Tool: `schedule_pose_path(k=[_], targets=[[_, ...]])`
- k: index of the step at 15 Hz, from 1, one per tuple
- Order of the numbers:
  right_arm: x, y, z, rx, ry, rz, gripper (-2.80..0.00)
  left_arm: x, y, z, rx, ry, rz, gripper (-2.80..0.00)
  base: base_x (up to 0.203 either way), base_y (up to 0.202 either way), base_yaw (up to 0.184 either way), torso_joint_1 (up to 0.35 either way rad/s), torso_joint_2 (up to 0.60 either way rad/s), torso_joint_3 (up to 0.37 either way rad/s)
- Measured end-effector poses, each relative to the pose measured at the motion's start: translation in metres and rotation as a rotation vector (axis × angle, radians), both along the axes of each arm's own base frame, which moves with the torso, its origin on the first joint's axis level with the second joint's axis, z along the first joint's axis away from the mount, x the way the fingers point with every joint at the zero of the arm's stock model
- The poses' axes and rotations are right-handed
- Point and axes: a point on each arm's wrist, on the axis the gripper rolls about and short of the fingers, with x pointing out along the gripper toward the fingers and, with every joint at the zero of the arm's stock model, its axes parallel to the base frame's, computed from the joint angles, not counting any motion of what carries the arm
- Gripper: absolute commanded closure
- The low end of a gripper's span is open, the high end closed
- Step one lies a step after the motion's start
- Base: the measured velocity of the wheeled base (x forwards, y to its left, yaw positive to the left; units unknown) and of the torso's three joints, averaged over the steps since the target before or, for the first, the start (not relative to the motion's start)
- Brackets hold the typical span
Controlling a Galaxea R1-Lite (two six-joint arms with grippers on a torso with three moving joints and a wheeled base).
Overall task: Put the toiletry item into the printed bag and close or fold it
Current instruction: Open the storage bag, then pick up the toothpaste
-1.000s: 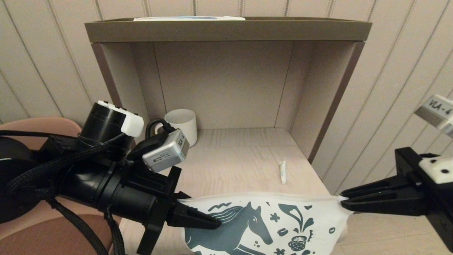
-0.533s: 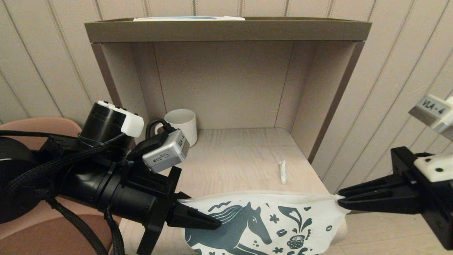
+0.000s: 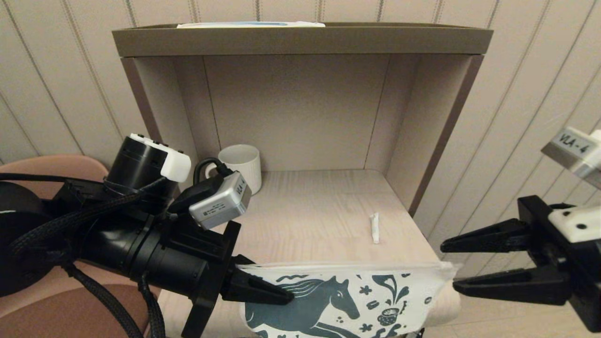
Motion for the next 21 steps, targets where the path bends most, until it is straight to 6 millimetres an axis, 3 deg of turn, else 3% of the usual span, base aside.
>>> schedule_pose_path(k=[5, 11, 16, 21], targets=[[0.007, 0.001, 0.008, 0.026, 0.030, -0.028, -2.80, 0.002, 0.001, 0.002, 0.004, -0.028, 0.031, 0.00, 0.000, 0.000, 0.000, 0.000, 0.00, 0.000], [0.037, 0.005, 0.034, 0.116, 0.222, -0.282, -2.80, 0.007, 0.010, 0.009, 0.017, -0.141, 0.171, 0.00, 0.000, 0.000, 0.000, 0.000, 0.00, 0.000], [0.067, 0.018, 0.034, 0.029, 0.372, -0.521, -2.80, 0.007, 0.012, 0.010, 0.018, -0.151, 0.185, 0.00, 0.000, 0.000, 0.000, 0.000, 0.00, 0.000], [0.094, 0.035, 0.062, -0.089, 0.419, -0.687, -2.80, 0.006, 0.014, 0.011, 0.014, -0.155, 0.188, 0.00, 0.000, 0.000, 0.000, 0.000, 0.00, 0.000]])
